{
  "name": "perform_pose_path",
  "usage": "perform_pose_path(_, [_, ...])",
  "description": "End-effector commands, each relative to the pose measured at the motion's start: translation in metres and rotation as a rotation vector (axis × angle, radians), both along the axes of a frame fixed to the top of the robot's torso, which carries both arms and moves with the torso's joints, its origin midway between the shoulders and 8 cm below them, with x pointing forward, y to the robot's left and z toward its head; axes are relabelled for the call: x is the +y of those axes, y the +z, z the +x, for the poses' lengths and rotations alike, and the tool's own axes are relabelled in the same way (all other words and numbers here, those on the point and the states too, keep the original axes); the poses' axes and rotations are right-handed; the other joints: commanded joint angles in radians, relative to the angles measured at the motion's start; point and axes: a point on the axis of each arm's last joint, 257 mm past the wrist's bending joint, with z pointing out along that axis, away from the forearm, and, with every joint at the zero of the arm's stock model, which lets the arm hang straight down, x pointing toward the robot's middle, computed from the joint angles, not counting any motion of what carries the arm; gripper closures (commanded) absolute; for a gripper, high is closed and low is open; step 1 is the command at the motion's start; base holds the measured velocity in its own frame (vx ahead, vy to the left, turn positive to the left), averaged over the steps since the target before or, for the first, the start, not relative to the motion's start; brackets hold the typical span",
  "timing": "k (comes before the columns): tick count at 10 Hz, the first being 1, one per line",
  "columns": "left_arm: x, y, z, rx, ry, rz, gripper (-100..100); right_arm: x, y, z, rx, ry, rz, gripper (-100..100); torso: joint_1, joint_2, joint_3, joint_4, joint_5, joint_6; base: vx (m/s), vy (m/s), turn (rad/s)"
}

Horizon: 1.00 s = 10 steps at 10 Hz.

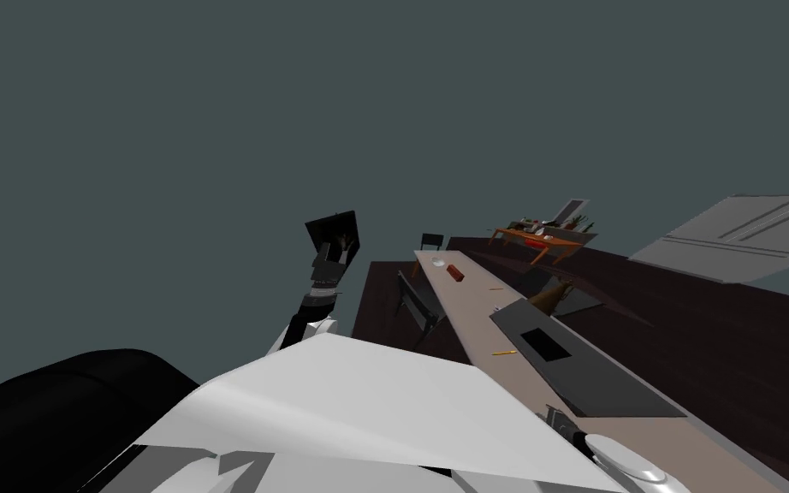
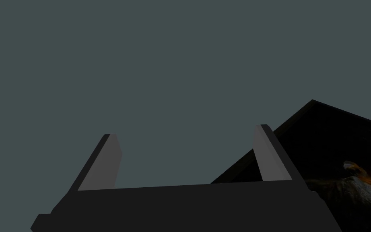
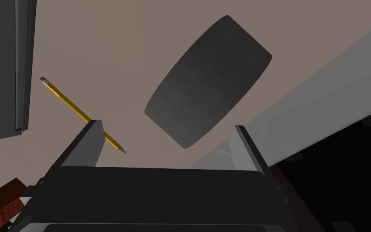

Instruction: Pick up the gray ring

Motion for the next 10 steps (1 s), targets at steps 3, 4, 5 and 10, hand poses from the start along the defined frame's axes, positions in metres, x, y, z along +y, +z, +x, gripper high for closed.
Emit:
perform_pose_path(3, [0.0,0.0,0.0,0.0,0.0,0.0,0,0.0153,-0.0174,-0.0056,0.001,-0.013,-0.001,-100,-0.004,-0.001,-0.001,0.0,-0.001,0.0,0.022,-0.088,0.049])
perform_pose_path(4, [0.0,0.0,0.0,0.0,0.0,0.0,0,0.0139,-0.0147,-0.0046,0.0,-0.012,-0.001,-100,-0.003,-0.001,0.0,0.0,-0.001,0.0,0.004,-0.031,0.007])
perform_pose_path(5, [0.0,0.0,0.0,0.0,0.0,0.0,0,0.014,-0.015,-0.0046,0.0,-0.012,-0.002,100,0.0,0.0,0.0,0.0,0.0,0.0,0.001,-0.006,-0.003])
perform_pose_path(10, [0.0,0.0,0.0,0.0,0.0,0.0,0,0.0138,-0.0149,-0.0045,0.0,-0.012,-0.002,0,0.002,0.001,0.0,0.0,0.0,0.0,0.0,0.0,0.0])
